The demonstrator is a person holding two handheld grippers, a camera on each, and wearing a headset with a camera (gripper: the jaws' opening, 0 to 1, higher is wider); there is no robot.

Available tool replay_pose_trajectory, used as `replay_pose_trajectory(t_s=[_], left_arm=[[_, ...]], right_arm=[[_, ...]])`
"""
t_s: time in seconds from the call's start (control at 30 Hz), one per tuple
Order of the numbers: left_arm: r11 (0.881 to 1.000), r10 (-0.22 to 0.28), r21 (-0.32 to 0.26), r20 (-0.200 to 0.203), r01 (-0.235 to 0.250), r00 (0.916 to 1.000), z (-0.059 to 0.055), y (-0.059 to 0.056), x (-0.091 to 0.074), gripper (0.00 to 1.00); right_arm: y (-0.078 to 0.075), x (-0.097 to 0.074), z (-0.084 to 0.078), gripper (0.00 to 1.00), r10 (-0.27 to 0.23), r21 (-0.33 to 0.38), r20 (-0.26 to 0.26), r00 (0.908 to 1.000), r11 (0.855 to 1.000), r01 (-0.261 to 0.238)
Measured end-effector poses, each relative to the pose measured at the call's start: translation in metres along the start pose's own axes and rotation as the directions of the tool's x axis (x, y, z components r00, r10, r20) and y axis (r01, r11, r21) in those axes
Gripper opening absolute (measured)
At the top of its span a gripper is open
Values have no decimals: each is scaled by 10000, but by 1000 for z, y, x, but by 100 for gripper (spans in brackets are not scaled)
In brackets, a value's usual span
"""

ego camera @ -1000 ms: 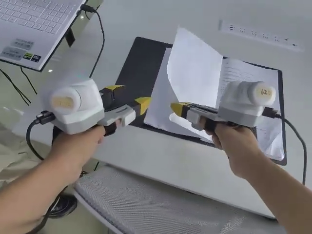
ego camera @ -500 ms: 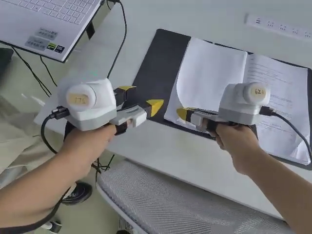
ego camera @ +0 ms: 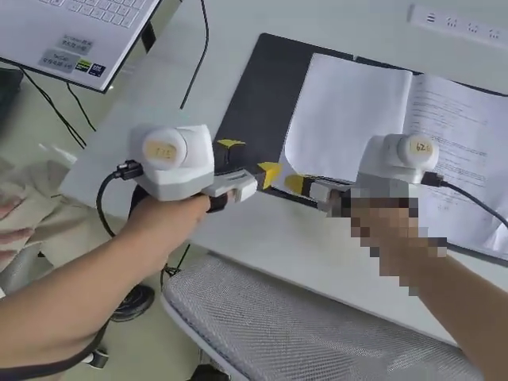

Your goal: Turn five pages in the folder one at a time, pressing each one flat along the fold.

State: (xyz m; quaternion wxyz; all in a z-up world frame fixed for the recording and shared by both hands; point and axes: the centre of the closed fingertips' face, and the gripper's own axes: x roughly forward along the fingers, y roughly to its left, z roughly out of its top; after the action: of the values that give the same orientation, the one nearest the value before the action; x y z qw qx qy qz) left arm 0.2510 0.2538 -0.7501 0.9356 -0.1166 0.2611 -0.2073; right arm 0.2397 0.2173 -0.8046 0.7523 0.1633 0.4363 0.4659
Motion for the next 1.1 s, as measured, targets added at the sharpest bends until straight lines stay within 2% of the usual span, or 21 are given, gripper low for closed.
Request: replay_pose_trajectory(t_s=[0.17, 0.27, 0.33, 0.4, 0.47, 0.53, 0.63, 0.7, 0.77, 0.83, 0.9, 0.93, 1.0, 1.03, 1.1], left_arm=[[9997, -105, -215, 0, 105, 9999, 1, -2, 12, 34], [9989, -223, -401, 111, 228, 9997, 4, -5, 23, 31], [9986, -377, -366, 207, 385, 9991, 6, -9, 31, 28], [9982, -476, -364, 116, 480, 9988, 3, -12, 38, 25], [9977, -672, -34, -30, 672, 9977, -3, -16, 45, 20], [9964, -843, 86, -111, 844, 9964, -8, -20, 51, 17], [9939, -1078, 205, -303, 1085, 9937, -16, -24, 56, 12], [9920, -1145, 476, -569, 1172, 9918, -25, -26, 58, 9], [9926, -1102, 434, -702, 1134, 9914, -31, -24, 59, 8], [9930, -1069, 429, -677, 1099, 9920, -34, -23, 57, 8], [9934, -997, 479, -922, 1044, 9907, -41, -20, 57, 6], [9937, -944, 518, -979, 998, 9907, -44, -19, 57, 7], [9933, -935, 588, -961, 994, 9910, -45, -18, 56, 5], [9932, -900, 642, -998, 967, 9909, -46, -17, 56, 4], [9926, -866, 765, -970, 942, 9915, -46, -16, 55, 3]], right_arm=[[7, -1, -1, 10, 434, 131, 241, 9988, 9990, -437], [17, -3, -6, 7, 844, -74, 107, 9964, 9964, -844], [19, -5, -12, 7, 917, -119, -74, 9958, 9957, -918], [23, -9, -16, 7, 1106, -150, -176, 9937, 9937, -1108], [27, -15, -19, 7, 1209, -239, -200, 9925, 9923, -1214], [34, -25, -19, 8, 1534, -240, -124, 9881, 9878, -1537], [39, -41, -18, 8, 1768, -540, -12, 9842, 9828, -1766], [40, -52, -8, 7, 1941, -690, 442, 9800, 9792, -1908], [35, -61, -2, 8, 1853, -571, 647, 9806, 9817, -1817], [25, -68, 11, 8, 1678, -583, 1111, 9795, 9850, -1621], [14, -75, 21, 8, 1509, -517, 1299, 9800, 9880, -1453], [7, -78, 29, 8, 1364, -524, 1577, 9780, 9902, -1296], [-3, -81, 37, 9, 1212, -525, 1661, 9786, 9921, -1140], [-7, -83, 43, 10, 1146, -595, 1854, 9760, 9927, -1053], [-19, -85, 50, 13, 896, -593, 1887, 9779, 9951, -797]])
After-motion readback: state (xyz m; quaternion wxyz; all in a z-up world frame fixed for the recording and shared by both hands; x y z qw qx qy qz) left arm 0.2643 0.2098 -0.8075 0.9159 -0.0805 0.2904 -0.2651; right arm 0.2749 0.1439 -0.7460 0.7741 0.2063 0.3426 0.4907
